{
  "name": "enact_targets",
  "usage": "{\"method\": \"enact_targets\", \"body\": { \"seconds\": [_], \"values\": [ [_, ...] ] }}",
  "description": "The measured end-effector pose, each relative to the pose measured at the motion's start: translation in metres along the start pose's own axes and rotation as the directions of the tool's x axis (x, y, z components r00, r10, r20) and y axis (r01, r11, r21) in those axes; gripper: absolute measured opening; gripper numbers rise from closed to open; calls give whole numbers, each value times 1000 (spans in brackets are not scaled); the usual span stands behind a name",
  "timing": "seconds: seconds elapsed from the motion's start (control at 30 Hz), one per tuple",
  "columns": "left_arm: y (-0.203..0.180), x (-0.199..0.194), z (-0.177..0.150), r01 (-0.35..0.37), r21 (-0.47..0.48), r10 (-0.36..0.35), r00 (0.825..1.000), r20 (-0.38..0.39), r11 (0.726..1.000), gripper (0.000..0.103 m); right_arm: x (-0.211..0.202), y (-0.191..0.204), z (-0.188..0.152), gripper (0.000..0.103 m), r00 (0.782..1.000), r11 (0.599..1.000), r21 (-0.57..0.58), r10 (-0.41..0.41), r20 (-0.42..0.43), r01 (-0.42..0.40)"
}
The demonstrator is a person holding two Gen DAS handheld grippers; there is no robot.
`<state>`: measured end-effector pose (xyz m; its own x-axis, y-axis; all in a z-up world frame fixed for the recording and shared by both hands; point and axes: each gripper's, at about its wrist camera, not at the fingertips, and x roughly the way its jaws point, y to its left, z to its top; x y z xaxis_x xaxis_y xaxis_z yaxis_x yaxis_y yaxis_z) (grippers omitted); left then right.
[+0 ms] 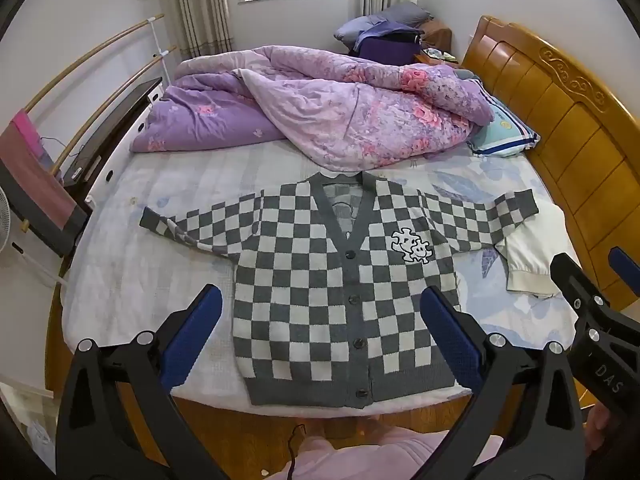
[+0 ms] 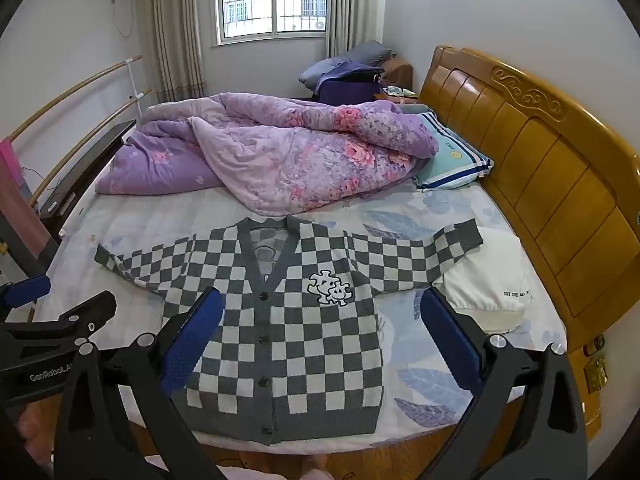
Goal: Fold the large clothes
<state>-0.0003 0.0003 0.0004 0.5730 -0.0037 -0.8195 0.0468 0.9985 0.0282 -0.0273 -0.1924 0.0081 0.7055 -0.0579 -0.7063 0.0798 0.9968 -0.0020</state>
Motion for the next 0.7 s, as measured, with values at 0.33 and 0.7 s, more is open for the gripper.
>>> {"method": "enact_targets", "body": {
  "seconds": [0.33,0.7],
  "values": [
    [-7,-6,8,0,2,0,1000,18,1000,99,-2,2,1,96,999,999,14,40,10,-40],
    [0,-9,15,21,-30,-20,999,39,999,99,10,-3,0,96,999,999,29,23,-28,-22]
  ]
}}
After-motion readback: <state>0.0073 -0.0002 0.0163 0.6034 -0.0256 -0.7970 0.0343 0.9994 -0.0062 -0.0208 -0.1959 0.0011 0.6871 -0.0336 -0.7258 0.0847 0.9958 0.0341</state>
